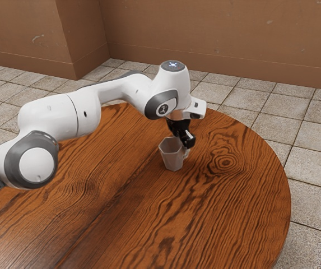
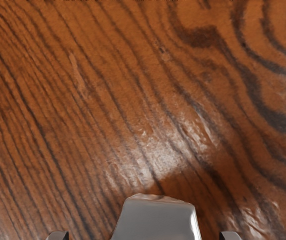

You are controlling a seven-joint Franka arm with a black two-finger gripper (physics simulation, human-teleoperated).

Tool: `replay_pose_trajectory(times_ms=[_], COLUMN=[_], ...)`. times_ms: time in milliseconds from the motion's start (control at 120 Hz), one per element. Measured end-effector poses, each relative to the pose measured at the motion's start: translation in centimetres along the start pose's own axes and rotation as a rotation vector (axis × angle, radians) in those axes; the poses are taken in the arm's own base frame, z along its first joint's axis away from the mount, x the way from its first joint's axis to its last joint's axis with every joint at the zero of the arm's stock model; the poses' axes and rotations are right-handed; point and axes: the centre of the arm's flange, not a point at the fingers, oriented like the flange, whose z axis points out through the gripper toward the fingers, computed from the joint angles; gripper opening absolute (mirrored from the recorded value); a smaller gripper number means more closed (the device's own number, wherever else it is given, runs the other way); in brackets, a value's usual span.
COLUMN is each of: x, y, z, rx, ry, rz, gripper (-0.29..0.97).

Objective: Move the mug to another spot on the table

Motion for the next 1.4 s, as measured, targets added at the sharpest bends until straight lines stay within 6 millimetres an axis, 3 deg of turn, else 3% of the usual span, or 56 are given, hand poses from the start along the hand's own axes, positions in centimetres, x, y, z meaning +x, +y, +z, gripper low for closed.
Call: replay_pose_trajectory(times_ms=[275, 367, 592, 758, 883, 1017, 1200, 1308, 1400], x=[-0.2, -0.2, -0.7, -2.2, -5.0, -8.5, -10.9, -12.4, -13.9], y=[-0.7, -0.8, 0.0, -0.1, -0.6, -1.4, -2.0, -2.3, -3.4], z=[-0.3, -1.5, -5.8, -8.1, -8.9, -8.7, -7.7, -6.2, -3.9], rx=[0.012, 0.02, 0.052, 0.07, 0.061, 0.038, -0.012, -0.038, -0.066], ry=[0.005, 0.01, 0.007, -0.026, -0.087, -0.162, -0.277, -0.367, -0.444], rz=[0.002, 0.005, 0.023, 0.022, 0.009, -0.035, -0.102, -0.138, -0.177], gripper=[0.12, 0.02, -0.05, -0.05, -0.05, -0.06, -0.07, -0.07, -0.08])
